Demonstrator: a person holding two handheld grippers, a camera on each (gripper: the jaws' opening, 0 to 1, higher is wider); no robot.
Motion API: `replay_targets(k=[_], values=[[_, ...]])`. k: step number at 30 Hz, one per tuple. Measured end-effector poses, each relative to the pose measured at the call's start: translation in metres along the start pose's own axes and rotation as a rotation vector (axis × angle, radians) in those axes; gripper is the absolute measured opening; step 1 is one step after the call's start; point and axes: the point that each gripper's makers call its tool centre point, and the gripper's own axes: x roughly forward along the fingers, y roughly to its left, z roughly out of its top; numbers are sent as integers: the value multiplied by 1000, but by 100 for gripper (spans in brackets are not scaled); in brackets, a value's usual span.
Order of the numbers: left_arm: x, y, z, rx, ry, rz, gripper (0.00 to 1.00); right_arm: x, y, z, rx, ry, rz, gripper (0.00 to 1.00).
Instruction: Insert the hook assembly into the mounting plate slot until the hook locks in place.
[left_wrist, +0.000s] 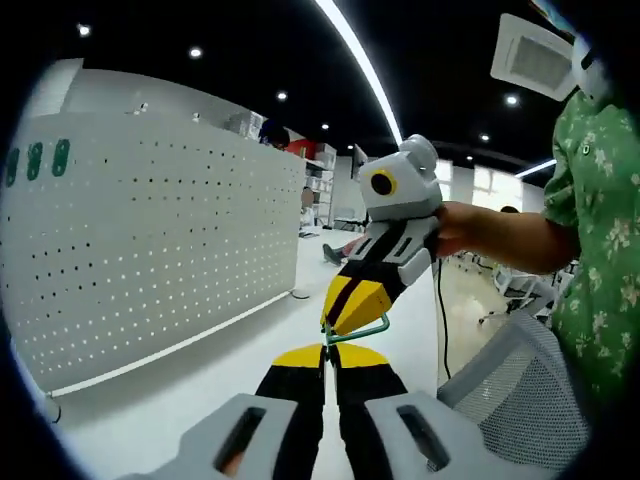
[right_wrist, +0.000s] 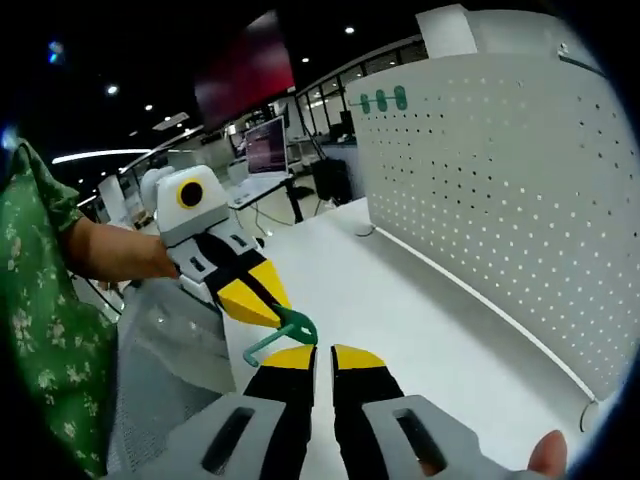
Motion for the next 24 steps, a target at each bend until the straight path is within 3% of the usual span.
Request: replay_targets(k=[8, 14, 20, 24], values=[[-11, -15, 20, 13, -56, -96, 2, -10, 32, 17, 12, -67, 146, 5], [-22, -31, 33, 41, -61, -174, 3, -22, 50, 30, 45, -128, 241, 4], [-28, -34, 44, 44, -92, -193, 3, -29, 57, 43, 71, -172, 288, 3], [-28, -35, 45, 48, -96, -192, 3, -28, 60, 42, 81, -160, 293, 2]])
